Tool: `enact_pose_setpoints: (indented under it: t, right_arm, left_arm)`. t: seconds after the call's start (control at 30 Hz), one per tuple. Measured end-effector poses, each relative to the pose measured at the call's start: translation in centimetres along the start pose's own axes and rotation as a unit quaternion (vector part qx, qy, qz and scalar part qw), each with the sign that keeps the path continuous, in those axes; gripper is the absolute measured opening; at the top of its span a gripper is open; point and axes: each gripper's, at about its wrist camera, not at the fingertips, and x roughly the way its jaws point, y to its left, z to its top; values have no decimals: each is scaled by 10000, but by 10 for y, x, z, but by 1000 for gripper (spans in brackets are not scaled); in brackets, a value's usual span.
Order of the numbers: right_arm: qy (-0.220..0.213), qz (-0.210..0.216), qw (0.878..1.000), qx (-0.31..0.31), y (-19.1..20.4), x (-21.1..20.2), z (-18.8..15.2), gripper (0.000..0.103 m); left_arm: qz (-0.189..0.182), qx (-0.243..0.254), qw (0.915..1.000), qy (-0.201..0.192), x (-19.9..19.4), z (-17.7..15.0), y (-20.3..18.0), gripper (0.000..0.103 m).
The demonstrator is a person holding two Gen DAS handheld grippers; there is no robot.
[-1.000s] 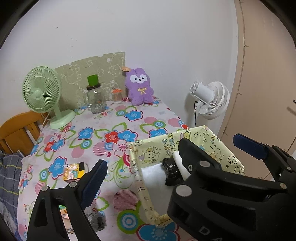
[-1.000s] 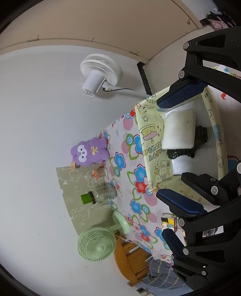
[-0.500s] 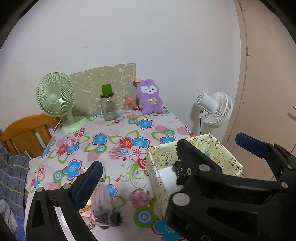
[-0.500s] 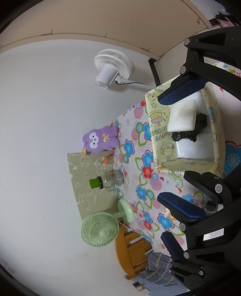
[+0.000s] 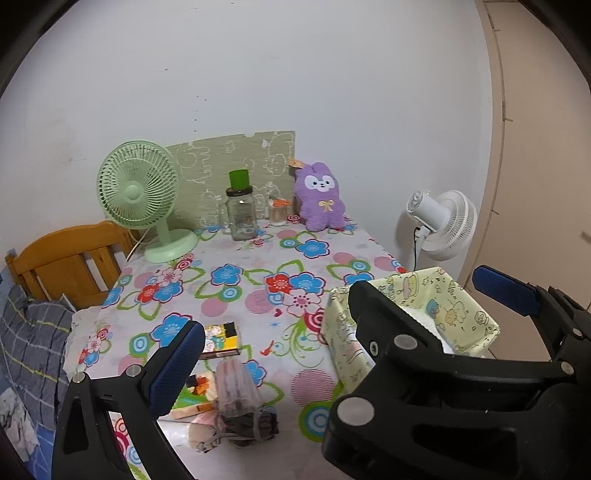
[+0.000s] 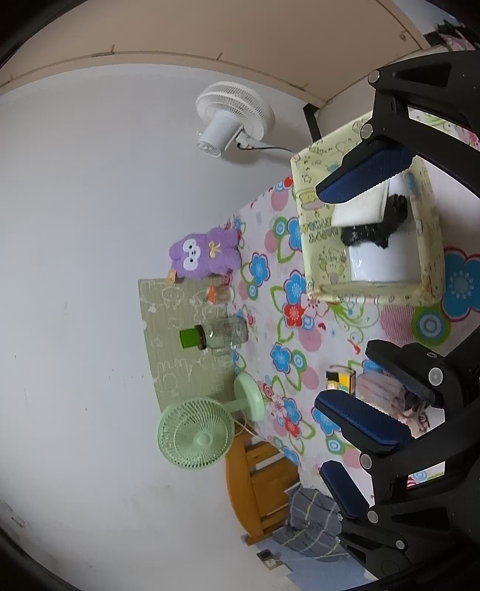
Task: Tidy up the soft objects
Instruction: 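Withdraw both tools from the box back toward the remaining items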
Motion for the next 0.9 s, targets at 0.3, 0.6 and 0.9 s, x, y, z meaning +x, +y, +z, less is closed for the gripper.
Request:
enact_pose_setpoints:
  t: [0.3,0.6,0.9]
  right_arm:
    - [109,147,9998,-85,24,9,-11,102]
    - [215,289,9992,-188,41,22,-22,102]
    - [384,484,9977,-293,59,39,-41,102]
  left_arm:
    - [133,-47,9999,62,1,-12,21,103]
    - [235,-85,9996,139,8,-25,40,103]
    - [371,-166,9986,328,16,-46,57,103]
